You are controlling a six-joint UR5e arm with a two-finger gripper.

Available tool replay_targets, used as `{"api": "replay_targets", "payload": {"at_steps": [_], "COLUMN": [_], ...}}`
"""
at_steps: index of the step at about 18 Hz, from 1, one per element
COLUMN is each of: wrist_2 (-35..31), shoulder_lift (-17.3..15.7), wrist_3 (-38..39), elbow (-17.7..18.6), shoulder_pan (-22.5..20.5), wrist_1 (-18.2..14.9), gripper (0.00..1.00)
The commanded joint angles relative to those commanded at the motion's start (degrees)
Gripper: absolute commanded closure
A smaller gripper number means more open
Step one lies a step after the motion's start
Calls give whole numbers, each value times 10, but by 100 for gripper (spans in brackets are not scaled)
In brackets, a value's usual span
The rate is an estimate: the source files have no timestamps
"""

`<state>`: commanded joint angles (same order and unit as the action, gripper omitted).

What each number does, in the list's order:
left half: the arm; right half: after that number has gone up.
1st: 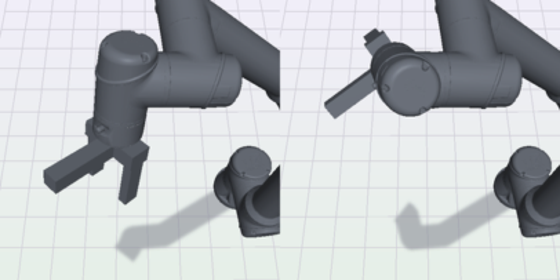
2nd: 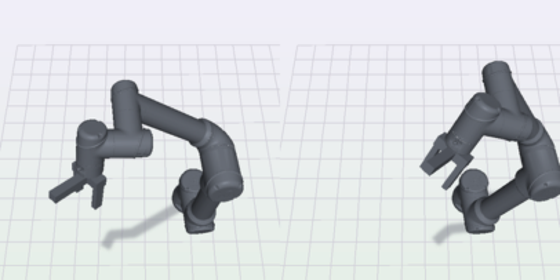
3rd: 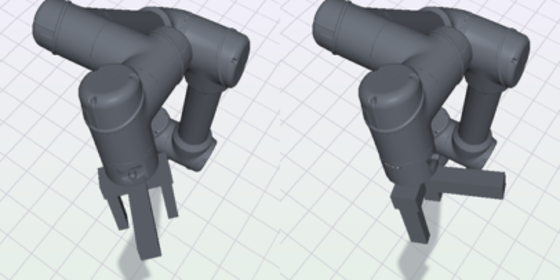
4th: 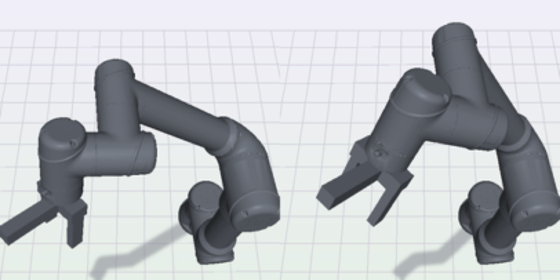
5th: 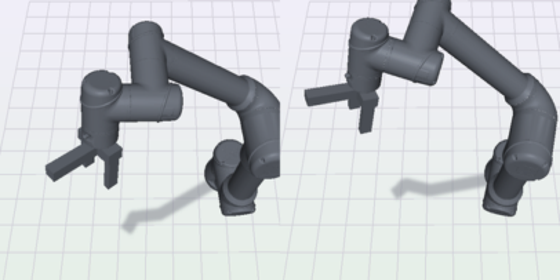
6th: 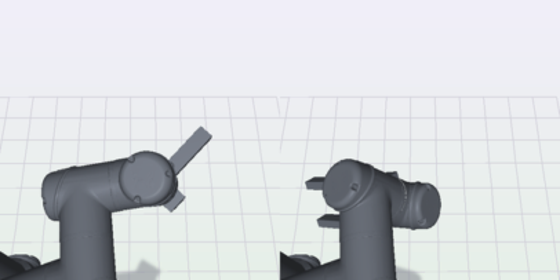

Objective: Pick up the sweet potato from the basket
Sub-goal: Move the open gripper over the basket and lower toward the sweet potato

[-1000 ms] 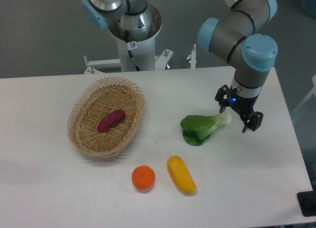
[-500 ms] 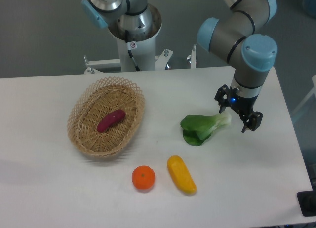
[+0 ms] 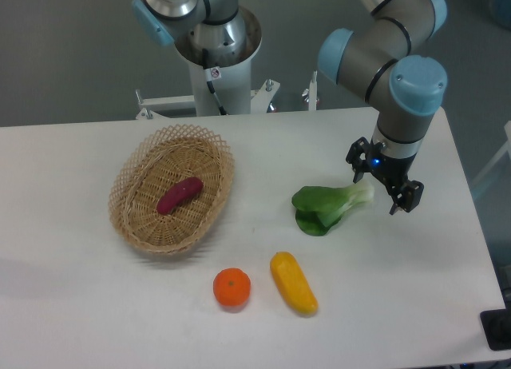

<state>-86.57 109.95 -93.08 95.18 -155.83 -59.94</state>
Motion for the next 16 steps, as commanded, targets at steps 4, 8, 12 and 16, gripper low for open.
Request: {"api": "replay_targets", "payload": {"at_steps": [4,8,12,16], "wrist_2": [3,4,6,5], "shoulder_lift": [-10,-13,-29,-40], "wrist_3": [5,67,97,127], "elbow": [22,25,44,62], "shoulder_pan": [22,67,106,161], "wrist_1": [1,1,0,-1], "gripper": [0,0,0,0]}}
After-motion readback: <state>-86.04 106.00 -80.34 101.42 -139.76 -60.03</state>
